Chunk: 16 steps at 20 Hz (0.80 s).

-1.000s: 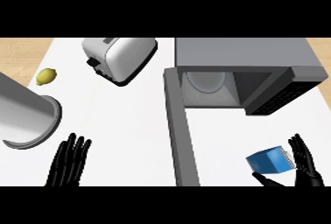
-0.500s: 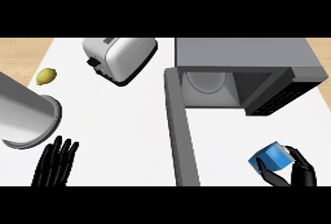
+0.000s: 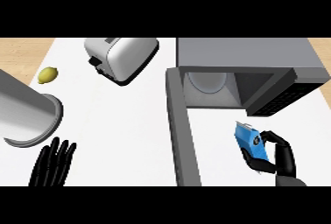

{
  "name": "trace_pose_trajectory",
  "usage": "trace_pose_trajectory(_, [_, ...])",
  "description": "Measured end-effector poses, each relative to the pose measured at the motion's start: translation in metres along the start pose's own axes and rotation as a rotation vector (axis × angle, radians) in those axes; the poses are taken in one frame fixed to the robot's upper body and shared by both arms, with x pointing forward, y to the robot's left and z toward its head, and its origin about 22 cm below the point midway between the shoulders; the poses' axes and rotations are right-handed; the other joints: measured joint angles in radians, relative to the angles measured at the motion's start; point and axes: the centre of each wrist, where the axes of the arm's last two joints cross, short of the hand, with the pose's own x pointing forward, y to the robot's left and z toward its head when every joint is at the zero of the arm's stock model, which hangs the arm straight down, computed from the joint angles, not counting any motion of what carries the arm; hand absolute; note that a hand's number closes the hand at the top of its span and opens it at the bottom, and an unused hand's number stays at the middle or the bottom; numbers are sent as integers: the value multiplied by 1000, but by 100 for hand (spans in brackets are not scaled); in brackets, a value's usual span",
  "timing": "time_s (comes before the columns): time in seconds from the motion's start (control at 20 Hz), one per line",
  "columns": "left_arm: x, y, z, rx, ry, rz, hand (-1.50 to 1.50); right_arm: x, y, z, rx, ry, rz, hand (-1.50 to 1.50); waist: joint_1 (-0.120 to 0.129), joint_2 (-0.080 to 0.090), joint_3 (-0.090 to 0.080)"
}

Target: Pick up the milk, place it into the microwave and close the microwave

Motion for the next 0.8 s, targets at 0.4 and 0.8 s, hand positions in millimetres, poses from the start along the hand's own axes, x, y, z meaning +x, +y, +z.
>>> trace_pose_trajectory(0.4, [-4, 13, 7, 9, 7, 7, -150, 16, 53, -38, 67, -70, -165, 150, 2, 3, 4])
trace_pose_trajectory(0.8, [2, 32, 8, 17, 17, 9, -150, 40, 84, -41, 104, -145, -272, 150, -10, -1, 3])
